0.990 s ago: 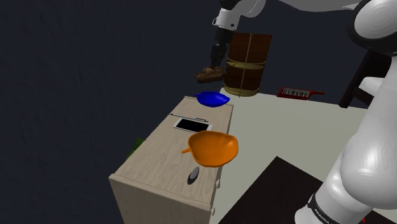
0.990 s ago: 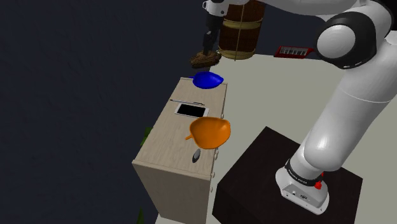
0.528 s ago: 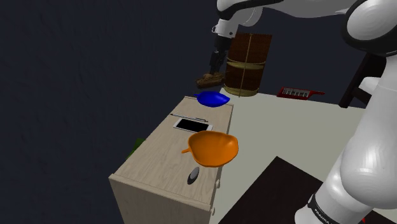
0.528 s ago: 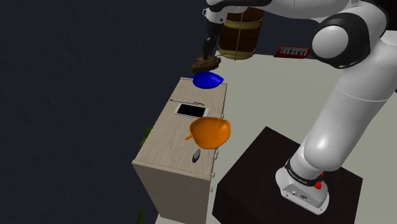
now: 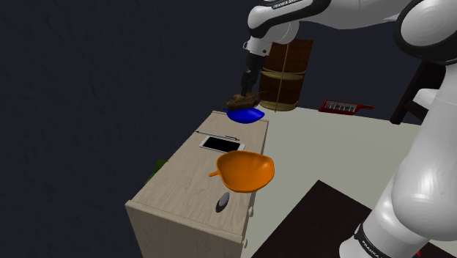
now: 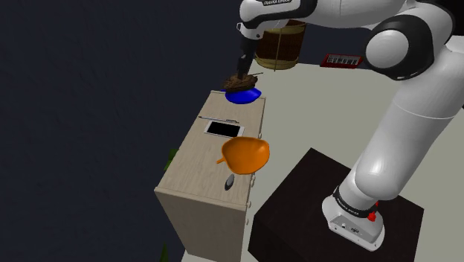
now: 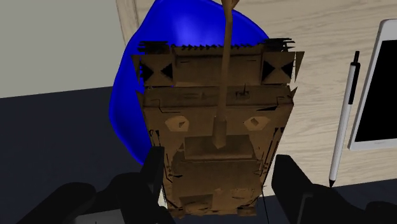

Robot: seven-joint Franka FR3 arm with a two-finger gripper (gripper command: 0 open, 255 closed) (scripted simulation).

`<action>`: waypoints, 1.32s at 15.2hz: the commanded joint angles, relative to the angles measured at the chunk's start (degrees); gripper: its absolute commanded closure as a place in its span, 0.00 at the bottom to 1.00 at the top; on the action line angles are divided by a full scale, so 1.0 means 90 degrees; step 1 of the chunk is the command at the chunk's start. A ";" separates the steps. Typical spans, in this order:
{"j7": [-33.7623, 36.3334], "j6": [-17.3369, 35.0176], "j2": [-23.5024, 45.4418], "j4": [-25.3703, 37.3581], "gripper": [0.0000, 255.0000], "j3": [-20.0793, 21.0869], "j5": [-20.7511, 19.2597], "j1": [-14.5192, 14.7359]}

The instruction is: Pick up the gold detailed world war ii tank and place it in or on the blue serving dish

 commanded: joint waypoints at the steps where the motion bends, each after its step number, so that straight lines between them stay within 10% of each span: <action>1: -0.0017 0.0169 0.0007 -0.0153 1.00 0.0009 0.0013 0.0010; 11: -0.0050 0.0341 0.0027 -0.0308 1.00 0.0012 0.0030 0.0013; 12: -0.0050 0.0342 0.0026 -0.0310 0.00 0.0013 0.0030 0.0013; 20: -0.0009 -0.0263 -0.0079 0.0189 0.00 -0.0031 -0.0025 -0.0034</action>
